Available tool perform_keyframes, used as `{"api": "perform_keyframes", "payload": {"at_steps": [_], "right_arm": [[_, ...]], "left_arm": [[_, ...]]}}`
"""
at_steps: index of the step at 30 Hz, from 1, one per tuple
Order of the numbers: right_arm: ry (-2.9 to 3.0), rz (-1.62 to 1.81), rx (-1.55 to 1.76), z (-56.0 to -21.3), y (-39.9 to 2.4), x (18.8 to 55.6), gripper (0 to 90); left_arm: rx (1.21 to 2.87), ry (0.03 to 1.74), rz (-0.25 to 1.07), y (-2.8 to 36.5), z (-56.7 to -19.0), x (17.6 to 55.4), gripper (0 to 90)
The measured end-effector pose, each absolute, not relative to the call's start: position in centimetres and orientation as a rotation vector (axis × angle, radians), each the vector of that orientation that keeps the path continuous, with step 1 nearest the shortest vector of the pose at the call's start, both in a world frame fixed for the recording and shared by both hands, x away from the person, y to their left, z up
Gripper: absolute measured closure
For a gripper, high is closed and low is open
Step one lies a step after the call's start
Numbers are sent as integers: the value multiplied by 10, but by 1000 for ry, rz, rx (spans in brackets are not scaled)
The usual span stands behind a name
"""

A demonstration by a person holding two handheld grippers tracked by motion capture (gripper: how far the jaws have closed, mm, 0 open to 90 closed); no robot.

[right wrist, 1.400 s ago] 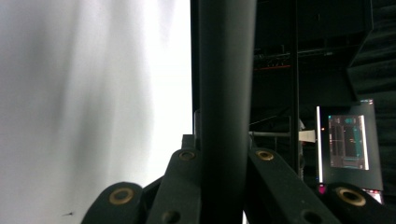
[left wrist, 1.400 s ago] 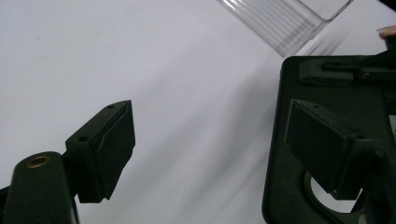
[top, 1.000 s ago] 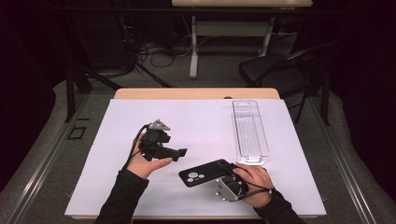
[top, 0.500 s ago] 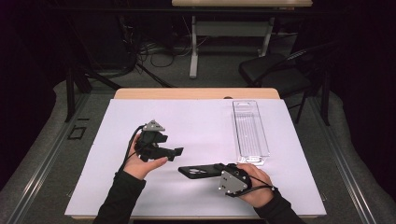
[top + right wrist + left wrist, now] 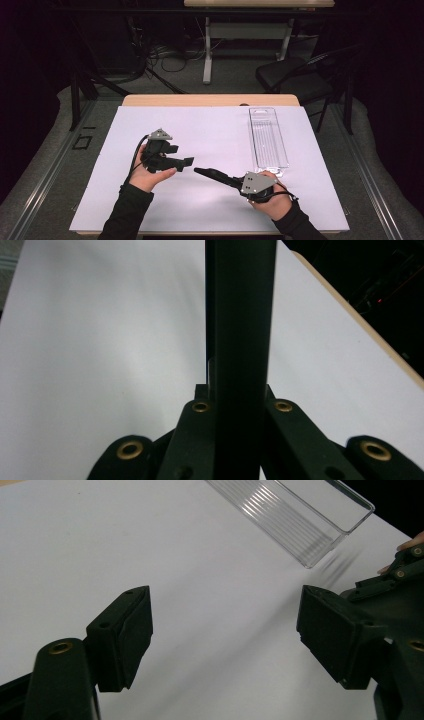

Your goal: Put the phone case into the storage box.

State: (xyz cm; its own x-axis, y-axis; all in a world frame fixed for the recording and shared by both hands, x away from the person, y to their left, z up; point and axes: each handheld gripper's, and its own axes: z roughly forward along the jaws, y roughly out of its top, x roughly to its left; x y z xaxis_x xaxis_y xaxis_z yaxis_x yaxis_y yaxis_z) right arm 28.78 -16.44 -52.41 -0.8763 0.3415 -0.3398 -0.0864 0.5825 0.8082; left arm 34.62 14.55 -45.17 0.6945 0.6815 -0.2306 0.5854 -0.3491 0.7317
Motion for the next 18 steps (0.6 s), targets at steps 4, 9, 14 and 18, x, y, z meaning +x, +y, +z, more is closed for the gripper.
{"api": "perform_keyframes", "payload": {"at_steps": [4, 9, 14, 18], "right_arm": [[2377, 1305, 285, -525, -167, 291, 879], [2404, 1396, 362, -525, -170, 295, 879], [2440, 1489, 431, -526, -172, 298, 879], [2470, 1544, 480, -527, -173, 300, 879]], "left_arm": [[2057, 955, 130, 144, -452, 346, 228], [2082, 938, 140, 143, -454, 345, 234], [2070, 901, 115, 141, -453, 342, 274], [2072, 865, 106, 138, -451, 339, 298]]}}
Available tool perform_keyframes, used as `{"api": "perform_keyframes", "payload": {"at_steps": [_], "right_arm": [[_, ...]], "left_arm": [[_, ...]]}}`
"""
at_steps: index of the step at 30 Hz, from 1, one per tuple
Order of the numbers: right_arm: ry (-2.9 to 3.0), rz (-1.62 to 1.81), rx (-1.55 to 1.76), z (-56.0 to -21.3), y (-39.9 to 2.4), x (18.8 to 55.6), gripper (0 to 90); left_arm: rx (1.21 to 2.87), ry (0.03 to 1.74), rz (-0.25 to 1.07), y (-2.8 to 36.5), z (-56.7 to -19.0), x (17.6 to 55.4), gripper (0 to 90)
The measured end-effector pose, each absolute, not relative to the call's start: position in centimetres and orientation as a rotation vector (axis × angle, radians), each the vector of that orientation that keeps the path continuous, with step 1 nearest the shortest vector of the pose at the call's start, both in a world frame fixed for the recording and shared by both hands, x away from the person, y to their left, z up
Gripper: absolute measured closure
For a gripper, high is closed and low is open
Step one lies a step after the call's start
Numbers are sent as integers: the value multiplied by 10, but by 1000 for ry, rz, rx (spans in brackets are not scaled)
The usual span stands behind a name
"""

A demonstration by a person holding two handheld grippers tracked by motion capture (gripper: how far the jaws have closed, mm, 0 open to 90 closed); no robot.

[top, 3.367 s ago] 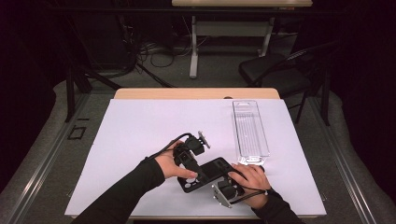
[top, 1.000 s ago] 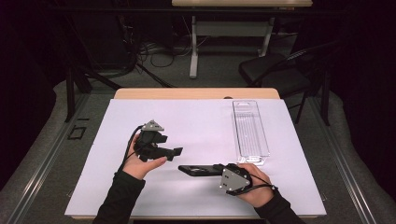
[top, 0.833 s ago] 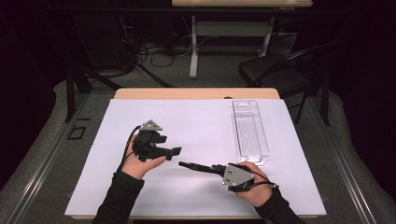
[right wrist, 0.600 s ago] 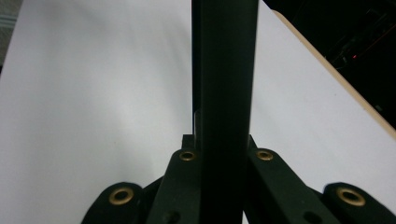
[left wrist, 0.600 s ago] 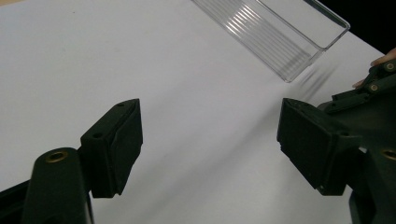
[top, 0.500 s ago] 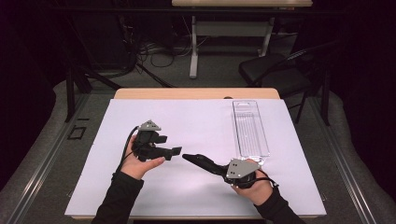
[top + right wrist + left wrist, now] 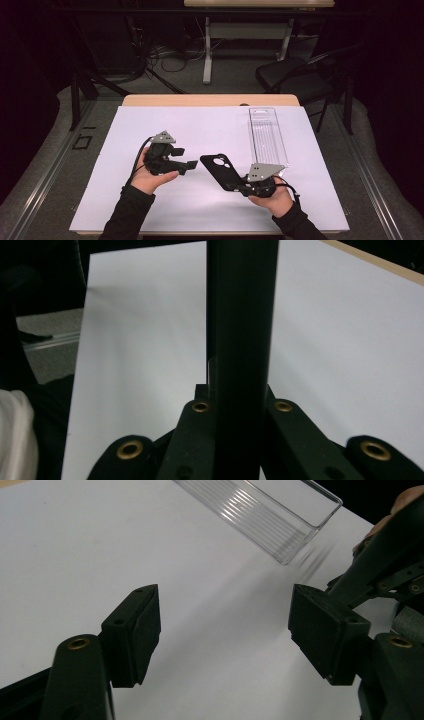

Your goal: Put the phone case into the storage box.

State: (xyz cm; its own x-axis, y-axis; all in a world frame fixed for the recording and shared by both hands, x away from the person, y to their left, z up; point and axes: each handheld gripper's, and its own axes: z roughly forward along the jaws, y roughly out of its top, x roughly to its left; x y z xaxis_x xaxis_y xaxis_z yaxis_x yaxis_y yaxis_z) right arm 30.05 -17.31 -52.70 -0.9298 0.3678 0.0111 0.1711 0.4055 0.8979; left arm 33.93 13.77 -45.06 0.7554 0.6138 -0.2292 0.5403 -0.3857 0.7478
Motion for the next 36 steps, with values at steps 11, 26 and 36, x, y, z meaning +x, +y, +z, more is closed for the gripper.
{"api": "perform_keyframes", "payload": {"at_steps": [11, 26, 36], "right_arm": [[2451, 1645, 537, -532, -179, 305, 880], [2451, 1625, 507, -534, -179, 305, 879], [2459, 1617, 461, -534, -179, 305, 879]], "left_arm": [[2016, 786, 19, 139, -448, 337, 347], [2050, 684, -46, 130, -446, 331, 466], [2061, 545, -38, 122, -444, 327, 469]]}}
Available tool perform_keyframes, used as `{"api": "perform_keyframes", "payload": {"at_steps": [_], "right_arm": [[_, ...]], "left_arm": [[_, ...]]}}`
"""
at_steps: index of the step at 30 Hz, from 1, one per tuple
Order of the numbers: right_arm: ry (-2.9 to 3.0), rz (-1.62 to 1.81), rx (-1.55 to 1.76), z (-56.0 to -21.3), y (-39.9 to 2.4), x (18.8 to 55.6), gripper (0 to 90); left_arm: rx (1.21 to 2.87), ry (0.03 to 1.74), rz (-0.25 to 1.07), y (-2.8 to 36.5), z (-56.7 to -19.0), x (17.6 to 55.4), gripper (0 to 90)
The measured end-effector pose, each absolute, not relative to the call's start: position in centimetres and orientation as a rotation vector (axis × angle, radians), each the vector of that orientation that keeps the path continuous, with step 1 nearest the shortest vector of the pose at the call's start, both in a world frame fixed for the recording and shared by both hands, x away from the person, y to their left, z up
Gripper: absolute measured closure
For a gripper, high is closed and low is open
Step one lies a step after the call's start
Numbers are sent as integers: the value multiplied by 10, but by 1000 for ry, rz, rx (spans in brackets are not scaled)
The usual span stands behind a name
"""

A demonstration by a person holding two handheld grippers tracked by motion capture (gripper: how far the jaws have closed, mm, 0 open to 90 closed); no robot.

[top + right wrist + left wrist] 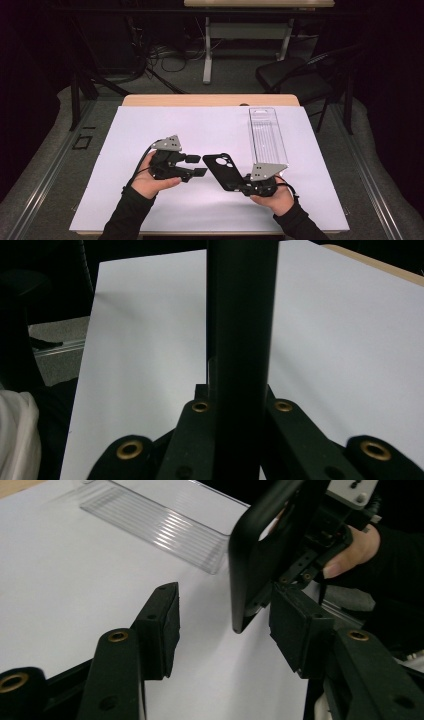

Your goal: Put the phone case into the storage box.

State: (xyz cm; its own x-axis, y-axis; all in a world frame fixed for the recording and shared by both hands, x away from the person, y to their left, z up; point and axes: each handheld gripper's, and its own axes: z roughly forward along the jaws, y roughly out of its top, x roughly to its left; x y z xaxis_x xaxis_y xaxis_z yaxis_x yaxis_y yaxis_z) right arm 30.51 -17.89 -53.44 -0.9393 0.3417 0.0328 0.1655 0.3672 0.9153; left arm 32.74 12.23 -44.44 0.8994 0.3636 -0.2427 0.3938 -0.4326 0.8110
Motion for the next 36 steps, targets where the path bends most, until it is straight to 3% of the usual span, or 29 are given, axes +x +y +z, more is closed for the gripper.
{"api": "perform_keyframes", "payload": {"at_steps": [8, 36], "right_arm": [[2462, 1622, 442, -535, -179, 305, 879], [2489, 1641, 389, -538, -171, 302, 877]], "left_arm": [[2037, 482, -141, 115, -449, 328, 494], [2034, 466, -176, 100, -463, 329, 595]]}}
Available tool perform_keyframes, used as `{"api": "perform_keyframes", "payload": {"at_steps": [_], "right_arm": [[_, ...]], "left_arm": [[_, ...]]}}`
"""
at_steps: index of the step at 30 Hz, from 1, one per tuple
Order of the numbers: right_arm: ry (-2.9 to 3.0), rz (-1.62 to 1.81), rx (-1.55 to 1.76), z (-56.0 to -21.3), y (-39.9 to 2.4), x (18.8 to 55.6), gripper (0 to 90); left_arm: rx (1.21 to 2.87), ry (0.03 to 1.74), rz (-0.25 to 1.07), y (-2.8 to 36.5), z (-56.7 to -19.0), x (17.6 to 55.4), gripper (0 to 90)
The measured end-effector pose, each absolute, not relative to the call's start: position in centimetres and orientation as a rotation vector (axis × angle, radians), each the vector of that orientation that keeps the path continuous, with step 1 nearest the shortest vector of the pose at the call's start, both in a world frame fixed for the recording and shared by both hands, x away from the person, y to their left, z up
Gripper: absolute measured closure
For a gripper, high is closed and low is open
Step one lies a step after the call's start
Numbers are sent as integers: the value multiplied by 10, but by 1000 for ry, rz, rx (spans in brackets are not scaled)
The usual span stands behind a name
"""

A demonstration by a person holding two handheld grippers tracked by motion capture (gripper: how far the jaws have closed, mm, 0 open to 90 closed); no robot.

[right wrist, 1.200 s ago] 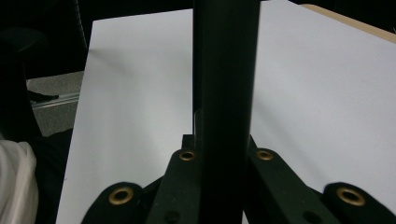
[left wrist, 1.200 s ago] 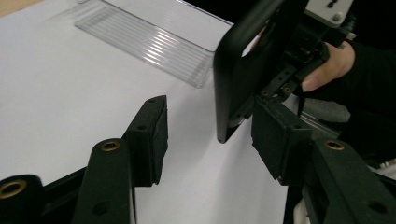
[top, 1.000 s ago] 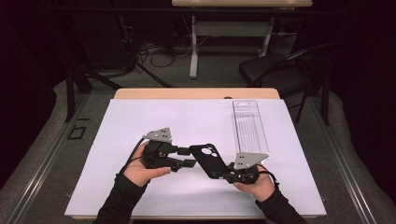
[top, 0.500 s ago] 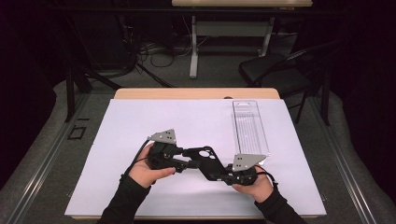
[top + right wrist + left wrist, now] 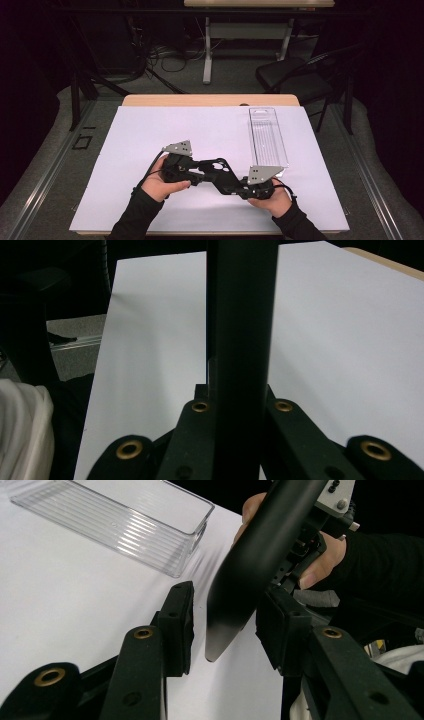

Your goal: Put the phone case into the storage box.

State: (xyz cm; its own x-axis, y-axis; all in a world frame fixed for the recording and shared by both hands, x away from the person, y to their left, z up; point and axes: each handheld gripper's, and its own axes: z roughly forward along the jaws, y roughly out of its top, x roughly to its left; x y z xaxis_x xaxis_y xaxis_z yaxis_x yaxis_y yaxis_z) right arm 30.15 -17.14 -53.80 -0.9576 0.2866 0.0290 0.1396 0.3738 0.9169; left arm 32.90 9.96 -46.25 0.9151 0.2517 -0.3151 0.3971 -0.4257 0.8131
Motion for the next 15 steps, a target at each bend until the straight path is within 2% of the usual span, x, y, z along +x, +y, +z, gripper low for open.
{"api": "perform_keyframes", "payload": {"at_steps": [15], "right_arm": [[2496, 1639, 381, -539, -170, 301, 877]], "left_arm": [[2017, 446, -186, 98, -464, 329, 654]]}}
